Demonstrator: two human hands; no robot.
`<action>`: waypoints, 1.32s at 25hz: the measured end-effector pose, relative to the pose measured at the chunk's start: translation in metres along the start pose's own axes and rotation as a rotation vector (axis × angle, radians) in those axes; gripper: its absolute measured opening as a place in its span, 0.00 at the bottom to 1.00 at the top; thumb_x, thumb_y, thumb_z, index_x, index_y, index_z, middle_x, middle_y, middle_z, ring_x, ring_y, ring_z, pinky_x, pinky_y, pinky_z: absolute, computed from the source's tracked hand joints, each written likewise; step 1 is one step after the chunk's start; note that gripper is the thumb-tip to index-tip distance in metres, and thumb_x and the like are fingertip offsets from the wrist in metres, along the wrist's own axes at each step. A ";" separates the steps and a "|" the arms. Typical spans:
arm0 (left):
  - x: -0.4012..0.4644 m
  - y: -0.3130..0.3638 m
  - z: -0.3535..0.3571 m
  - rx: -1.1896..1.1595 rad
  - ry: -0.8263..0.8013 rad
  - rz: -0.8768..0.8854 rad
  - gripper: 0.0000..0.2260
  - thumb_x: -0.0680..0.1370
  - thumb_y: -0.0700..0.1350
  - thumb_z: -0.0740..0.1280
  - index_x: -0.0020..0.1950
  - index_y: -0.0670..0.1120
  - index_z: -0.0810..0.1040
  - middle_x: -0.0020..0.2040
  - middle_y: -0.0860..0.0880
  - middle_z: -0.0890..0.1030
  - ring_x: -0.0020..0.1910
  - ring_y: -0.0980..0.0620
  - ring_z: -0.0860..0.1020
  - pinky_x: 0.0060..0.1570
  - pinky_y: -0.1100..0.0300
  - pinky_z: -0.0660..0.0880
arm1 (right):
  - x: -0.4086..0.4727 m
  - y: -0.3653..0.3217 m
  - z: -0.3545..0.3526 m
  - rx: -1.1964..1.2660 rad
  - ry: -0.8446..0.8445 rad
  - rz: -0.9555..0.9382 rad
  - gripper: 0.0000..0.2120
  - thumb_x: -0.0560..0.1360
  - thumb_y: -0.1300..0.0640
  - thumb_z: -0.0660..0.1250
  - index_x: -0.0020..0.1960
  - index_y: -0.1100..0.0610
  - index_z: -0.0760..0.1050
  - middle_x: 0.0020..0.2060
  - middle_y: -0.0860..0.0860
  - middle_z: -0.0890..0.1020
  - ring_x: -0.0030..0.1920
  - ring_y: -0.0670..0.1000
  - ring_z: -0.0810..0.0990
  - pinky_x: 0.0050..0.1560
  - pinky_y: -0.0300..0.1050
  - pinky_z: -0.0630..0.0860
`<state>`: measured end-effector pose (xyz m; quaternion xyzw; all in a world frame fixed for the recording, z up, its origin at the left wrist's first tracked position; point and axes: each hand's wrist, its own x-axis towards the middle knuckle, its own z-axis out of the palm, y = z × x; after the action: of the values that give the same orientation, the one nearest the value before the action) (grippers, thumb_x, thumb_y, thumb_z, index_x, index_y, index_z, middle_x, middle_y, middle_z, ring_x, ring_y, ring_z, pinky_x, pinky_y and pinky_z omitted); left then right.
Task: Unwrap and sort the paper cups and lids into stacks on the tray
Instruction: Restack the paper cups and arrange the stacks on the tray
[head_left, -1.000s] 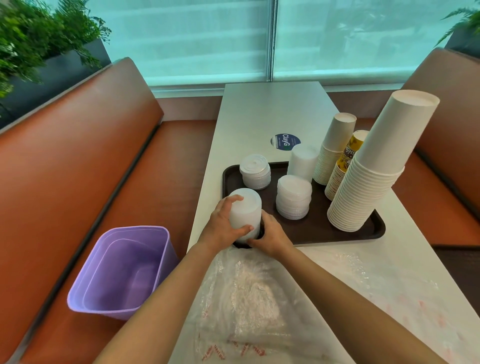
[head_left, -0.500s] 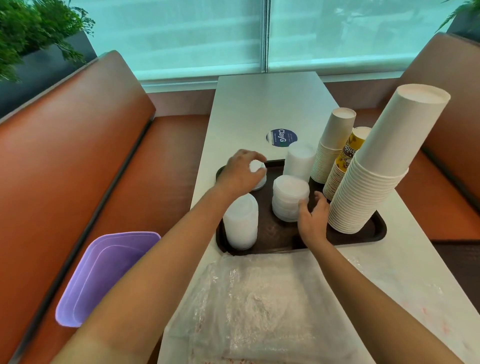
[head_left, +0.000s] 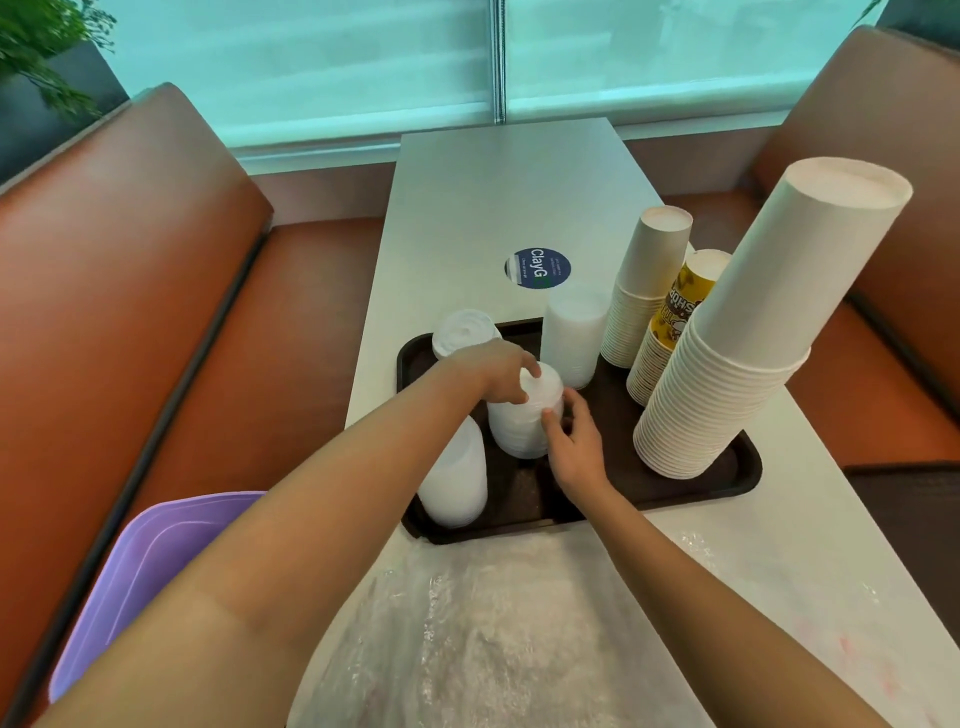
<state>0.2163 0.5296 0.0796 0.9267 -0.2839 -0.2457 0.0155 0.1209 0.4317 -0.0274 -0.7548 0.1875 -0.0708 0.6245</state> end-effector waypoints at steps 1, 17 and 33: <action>0.000 -0.005 -0.001 0.009 -0.003 -0.015 0.22 0.78 0.47 0.65 0.72 0.52 0.66 0.69 0.47 0.70 0.66 0.47 0.70 0.62 0.56 0.67 | 0.001 0.000 0.005 -0.004 -0.009 -0.009 0.21 0.79 0.56 0.62 0.71 0.56 0.65 0.66 0.54 0.73 0.66 0.53 0.71 0.68 0.54 0.69; 0.031 0.014 -0.040 -0.298 0.347 0.097 0.37 0.72 0.50 0.72 0.76 0.56 0.55 0.75 0.45 0.54 0.71 0.44 0.64 0.66 0.53 0.65 | 0.054 -0.005 -0.008 -0.158 0.237 0.065 0.37 0.72 0.58 0.72 0.74 0.59 0.56 0.72 0.57 0.62 0.72 0.56 0.62 0.72 0.51 0.61; 0.091 0.015 -0.035 -0.539 0.123 0.023 0.24 0.80 0.48 0.60 0.75 0.56 0.58 0.68 0.40 0.70 0.58 0.44 0.72 0.52 0.57 0.73 | 0.100 0.015 -0.005 -0.424 0.262 0.056 0.44 0.63 0.47 0.78 0.72 0.57 0.61 0.67 0.59 0.69 0.70 0.59 0.62 0.71 0.55 0.58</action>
<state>0.2903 0.4649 0.0719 0.8989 -0.2174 -0.2557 0.2816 0.2084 0.3876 -0.0540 -0.8478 0.2985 -0.1100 0.4243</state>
